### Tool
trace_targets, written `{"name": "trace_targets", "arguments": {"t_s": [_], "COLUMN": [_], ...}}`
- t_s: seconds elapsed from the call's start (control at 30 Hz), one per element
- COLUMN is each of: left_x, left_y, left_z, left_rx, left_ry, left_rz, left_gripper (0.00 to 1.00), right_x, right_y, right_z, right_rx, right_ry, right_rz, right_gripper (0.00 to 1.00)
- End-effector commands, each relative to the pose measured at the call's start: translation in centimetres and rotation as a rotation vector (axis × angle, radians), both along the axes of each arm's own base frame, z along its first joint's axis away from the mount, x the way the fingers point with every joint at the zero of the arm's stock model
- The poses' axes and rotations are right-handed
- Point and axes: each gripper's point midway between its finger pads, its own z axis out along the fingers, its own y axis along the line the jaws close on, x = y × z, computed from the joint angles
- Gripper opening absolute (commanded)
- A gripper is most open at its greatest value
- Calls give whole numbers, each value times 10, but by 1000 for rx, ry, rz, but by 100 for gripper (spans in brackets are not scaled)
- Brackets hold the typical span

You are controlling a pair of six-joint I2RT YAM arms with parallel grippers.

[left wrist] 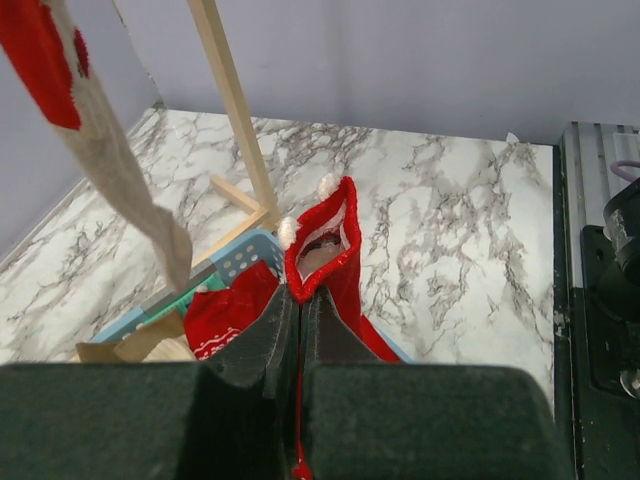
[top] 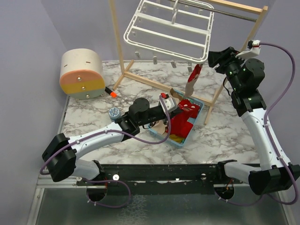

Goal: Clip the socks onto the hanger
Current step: Move the hanger to the clothesline.

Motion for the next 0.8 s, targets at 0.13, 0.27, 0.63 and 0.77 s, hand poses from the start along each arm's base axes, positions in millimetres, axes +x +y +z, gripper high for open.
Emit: {"name": "trace_targets", "arguments": {"t_s": [0.13,0.27,0.63,0.77], "left_x": [5,4,1,1], "left_y": [-4,-1,3,4], "left_z": [26,24,23,22], "left_rx": [-75,-75,-81,-81], "left_ry": [-32,-33,-21,-20], "left_rz": [17,23,26,28], "left_gripper": [0,0,0,0], "right_x": [-10,-18,-34,-36], "right_y": [38,52,82,95], "right_z": [18,16,14,13], "right_rx": [-19,-9,22,19], "right_ry": [-45,-42,-31,-26], "right_rz": [99,130,197,221], "right_gripper": [61,61,59,59]}}
